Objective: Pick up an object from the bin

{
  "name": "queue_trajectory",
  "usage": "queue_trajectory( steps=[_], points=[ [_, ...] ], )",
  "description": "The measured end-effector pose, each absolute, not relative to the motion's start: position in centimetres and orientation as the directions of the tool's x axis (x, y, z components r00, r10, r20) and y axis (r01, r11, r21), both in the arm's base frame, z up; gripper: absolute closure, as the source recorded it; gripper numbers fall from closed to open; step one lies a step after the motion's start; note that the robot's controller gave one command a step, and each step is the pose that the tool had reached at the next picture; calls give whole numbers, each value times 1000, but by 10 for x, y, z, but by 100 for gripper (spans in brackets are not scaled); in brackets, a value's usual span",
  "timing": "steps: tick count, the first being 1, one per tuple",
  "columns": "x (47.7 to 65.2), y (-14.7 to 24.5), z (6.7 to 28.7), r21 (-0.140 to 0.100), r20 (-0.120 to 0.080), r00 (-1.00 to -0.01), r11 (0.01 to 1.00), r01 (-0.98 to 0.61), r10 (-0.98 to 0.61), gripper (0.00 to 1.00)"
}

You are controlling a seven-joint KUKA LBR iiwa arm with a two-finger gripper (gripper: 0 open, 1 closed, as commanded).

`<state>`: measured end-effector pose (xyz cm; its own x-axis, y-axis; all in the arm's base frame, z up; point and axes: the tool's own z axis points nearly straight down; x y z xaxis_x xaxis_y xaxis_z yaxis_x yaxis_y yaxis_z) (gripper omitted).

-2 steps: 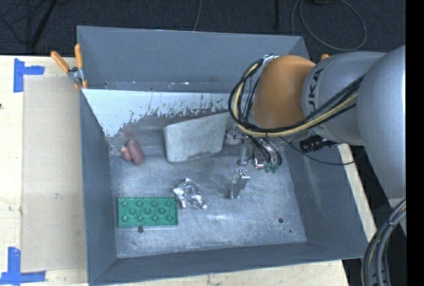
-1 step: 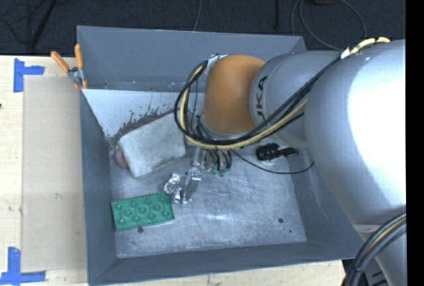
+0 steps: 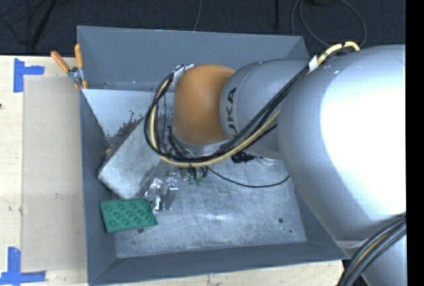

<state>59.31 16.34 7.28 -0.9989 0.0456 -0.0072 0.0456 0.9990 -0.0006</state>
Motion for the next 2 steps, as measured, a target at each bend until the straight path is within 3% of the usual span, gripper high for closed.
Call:
queue_trajectory(
  steps=[1,2],
  points=[
    [568,207,72,-2,-5,-998,998,-70,-70,0],
    [570,208,75,1,-12,-997,997,-71,-71,100]
  ],
)
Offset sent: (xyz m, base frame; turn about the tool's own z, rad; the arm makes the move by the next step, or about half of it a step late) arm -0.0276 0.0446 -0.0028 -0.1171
